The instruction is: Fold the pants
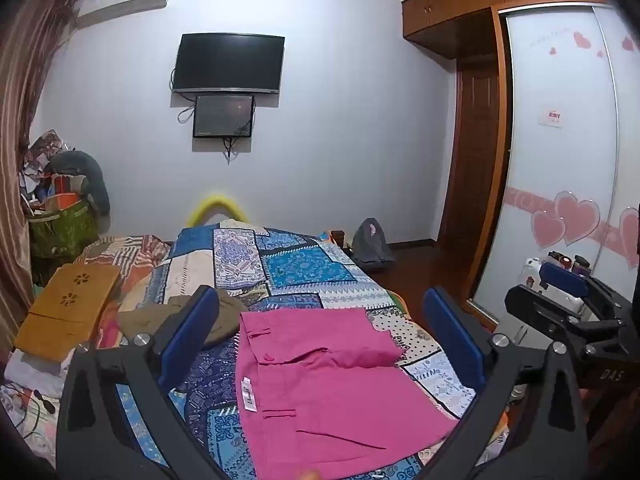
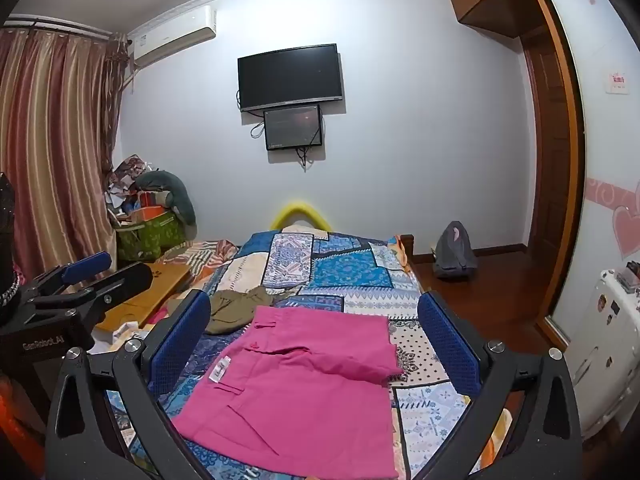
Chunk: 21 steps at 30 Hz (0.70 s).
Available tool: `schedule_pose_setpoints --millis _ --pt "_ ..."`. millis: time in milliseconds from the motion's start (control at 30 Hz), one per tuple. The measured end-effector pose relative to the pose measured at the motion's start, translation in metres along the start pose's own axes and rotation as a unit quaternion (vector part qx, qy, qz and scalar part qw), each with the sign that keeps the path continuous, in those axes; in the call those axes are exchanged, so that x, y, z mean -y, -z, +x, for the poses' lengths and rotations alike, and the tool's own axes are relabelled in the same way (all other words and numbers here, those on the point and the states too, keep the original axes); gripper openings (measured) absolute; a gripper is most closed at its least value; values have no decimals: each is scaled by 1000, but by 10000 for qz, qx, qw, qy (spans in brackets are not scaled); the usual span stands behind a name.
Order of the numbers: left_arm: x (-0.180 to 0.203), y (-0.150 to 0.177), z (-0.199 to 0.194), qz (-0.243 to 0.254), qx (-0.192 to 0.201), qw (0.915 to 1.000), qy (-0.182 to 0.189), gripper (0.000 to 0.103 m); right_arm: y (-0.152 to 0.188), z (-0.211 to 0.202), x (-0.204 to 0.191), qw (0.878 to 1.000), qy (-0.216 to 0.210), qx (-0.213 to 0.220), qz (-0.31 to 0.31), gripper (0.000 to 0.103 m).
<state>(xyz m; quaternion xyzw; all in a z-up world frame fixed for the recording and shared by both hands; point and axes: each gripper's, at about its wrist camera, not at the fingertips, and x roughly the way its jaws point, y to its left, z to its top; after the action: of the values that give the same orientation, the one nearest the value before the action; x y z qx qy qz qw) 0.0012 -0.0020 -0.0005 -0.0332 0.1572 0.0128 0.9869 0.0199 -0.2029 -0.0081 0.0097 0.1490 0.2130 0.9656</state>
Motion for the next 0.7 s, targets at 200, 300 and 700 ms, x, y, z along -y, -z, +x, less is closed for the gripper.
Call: schedule_pose_setpoints --millis 200,300,700 --pt "10 0 9 196 -158 9997 22 103 -3 -1 -1 10000 47 -9 15 103" --pt "6 -3 2 35 61 9999 110 103 -4 -1 0 10000 70 -42 34 103" --pt "5 -1 3 64 -36 9998 199 103 -2 0 -1 10000 42 -24 -27 103"
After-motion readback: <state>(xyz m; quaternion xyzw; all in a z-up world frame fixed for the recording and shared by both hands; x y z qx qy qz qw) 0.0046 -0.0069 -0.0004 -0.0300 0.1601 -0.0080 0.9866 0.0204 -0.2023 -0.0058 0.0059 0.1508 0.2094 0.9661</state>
